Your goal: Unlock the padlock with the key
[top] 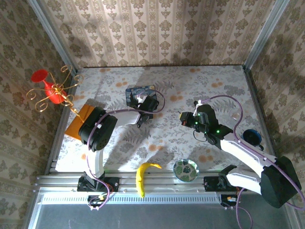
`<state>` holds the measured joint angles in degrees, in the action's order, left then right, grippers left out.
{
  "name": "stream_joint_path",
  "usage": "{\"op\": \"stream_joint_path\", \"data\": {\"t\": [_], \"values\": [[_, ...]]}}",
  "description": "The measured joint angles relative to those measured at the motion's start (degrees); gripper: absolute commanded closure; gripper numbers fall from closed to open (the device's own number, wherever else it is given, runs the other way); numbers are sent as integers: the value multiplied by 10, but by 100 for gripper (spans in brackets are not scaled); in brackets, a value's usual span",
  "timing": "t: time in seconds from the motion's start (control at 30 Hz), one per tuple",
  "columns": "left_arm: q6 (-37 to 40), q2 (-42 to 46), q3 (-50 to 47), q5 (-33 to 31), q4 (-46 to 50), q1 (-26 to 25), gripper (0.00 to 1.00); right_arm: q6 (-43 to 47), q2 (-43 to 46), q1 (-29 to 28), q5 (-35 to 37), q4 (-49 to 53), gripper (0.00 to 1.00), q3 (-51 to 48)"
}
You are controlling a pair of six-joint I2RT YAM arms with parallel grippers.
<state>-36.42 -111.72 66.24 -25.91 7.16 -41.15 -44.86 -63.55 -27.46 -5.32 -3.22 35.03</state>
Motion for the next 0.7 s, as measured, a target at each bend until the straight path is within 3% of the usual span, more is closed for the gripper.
{"op": "stream_joint_path", "data": {"t": [0.5, 0.7], "values": [[-1, 0, -2, 14, -16, 7, 74, -4, 2, 0, 0, -5, 100, -10], [-38, 2, 0, 35, -12, 7, 82, -4, -9, 0, -8, -33, 100, -26]]}}
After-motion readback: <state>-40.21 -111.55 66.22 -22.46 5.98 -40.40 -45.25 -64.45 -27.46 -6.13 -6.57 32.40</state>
